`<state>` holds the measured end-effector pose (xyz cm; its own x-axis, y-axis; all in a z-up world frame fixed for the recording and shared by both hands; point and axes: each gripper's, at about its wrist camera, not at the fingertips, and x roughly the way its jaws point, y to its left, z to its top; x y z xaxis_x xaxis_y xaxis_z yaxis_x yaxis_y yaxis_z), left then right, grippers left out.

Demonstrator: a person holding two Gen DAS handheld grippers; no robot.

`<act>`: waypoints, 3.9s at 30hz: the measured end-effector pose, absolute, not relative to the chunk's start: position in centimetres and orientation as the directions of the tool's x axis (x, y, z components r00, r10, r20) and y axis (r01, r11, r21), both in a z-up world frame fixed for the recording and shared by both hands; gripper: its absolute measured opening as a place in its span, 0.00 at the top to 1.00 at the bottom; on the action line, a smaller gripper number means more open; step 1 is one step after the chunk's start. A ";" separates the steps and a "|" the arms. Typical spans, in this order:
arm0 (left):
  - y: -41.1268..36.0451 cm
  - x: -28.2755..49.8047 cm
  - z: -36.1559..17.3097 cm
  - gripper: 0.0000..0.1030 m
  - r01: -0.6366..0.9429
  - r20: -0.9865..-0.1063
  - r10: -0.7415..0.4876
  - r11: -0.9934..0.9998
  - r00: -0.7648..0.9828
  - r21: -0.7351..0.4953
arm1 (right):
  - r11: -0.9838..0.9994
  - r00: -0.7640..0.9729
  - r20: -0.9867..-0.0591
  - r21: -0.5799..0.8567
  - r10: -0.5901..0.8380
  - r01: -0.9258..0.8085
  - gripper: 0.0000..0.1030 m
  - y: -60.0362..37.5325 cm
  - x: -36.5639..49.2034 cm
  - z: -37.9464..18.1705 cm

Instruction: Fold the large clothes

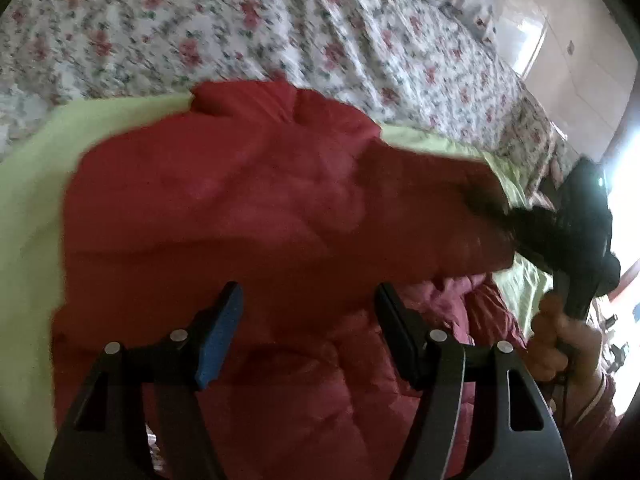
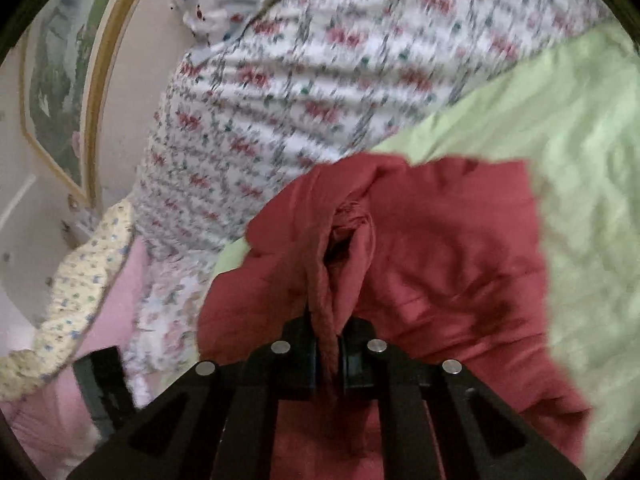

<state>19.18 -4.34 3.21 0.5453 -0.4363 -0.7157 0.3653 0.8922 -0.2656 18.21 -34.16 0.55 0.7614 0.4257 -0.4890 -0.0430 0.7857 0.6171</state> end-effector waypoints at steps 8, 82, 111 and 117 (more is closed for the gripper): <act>-0.8 23.1 3.9 0.35 0.252 -0.713 -0.338 0.940 0.614 -0.229 | 0.826 0.716 -0.586 0.563 0.379 0.023 0.93 -34.8 18.4 -2.9; 10.1 9.9 -1.0 0.33 0.024 -0.827 -0.246 0.962 0.506 -0.272 | 0.940 0.644 -0.736 0.333 0.210 0.074 0.40 -32.9 3.2 -1.2; 13.3 0.1 -4.3 0.27 0.079 -0.876 -0.272 0.962 0.398 -0.263 | 0.949 0.501 -0.837 0.303 0.219 0.092 0.31 -32.2 -6.3 -5.5; 12.6 -1.9 -4.5 0.27 0.131 -0.878 -0.294 0.956 0.379 -0.264 | 0.956 0.499 -0.836 0.288 0.228 0.046 0.36 -31.2 -7.4 -5.0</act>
